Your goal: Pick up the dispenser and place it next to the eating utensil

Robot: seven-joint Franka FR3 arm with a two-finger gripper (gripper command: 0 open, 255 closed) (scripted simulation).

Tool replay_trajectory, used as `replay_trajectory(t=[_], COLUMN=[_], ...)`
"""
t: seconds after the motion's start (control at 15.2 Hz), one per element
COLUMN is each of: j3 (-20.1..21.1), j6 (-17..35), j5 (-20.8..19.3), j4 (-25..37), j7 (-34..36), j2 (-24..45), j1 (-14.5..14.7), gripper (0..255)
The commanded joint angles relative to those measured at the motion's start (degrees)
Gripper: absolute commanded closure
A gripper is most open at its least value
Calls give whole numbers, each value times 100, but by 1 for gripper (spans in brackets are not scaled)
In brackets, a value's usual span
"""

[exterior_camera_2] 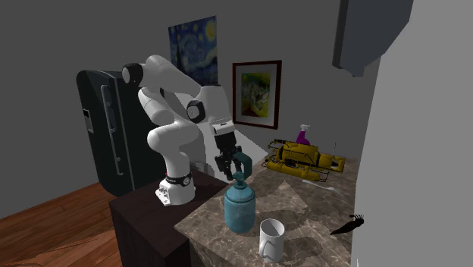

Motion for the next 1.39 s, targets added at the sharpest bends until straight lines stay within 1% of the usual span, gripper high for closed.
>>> replay_trajectory(t=[0.0, 0.53, 1.32], j3=[0, 0, 7], j6=[0, 2, -1180], j5=[0, 0, -14], j4=[0, 0, 734], j7=[0, 0, 21], j2=[0, 1, -447], j1=[0, 0, -11], gripper=[255, 255, 255])
